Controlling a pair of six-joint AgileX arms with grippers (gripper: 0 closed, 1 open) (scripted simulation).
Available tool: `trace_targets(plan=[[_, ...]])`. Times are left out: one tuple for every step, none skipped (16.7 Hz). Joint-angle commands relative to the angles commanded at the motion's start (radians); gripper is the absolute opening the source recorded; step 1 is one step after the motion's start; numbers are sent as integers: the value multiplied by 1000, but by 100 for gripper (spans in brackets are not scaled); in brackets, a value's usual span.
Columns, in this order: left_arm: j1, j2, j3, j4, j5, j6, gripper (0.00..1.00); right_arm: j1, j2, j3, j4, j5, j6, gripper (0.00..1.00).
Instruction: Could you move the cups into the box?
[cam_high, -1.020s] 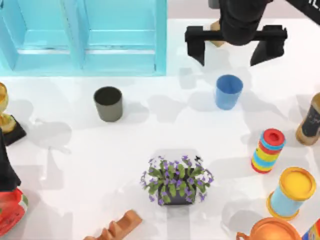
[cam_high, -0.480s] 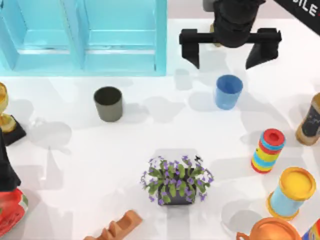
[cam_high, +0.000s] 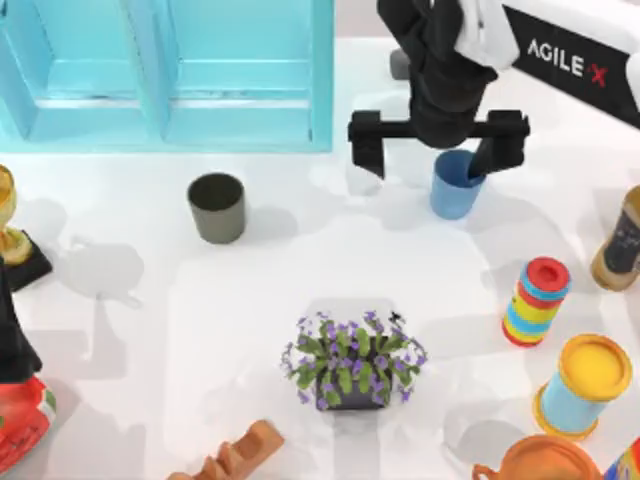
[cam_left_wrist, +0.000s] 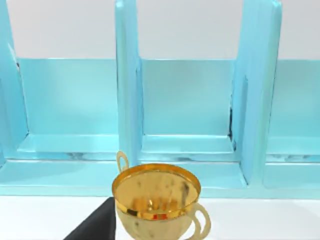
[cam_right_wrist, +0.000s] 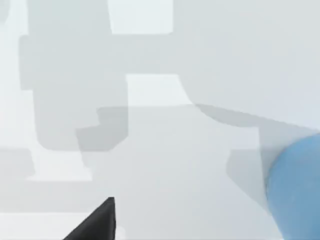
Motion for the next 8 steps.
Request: trace_targets(plan=[[0, 0, 0, 0, 0, 0, 100, -1, 8, -18, 21, 0, -1, 100], [0, 0, 0, 0, 0, 0, 100, -2, 13, -28, 32, 0, -1, 100], [0, 0, 0, 0, 0, 0, 100, -2, 13, -29, 34, 0, -1, 100], [0, 0, 0, 0, 0, 0, 100, -2, 13, -29, 34, 0, -1, 100], [0, 0, 0, 0, 0, 0, 100, -2, 13, -29, 34, 0, -1, 100], [0, 0, 0, 0, 0, 0, 100, -2, 13, -29, 34, 0, -1, 100], [0, 0, 0, 0, 0, 0, 100, -2, 13, -29, 34, 0, -1, 92], [0, 0, 0, 0, 0, 0, 100, -2, 13, -29, 34, 0, -1, 85]])
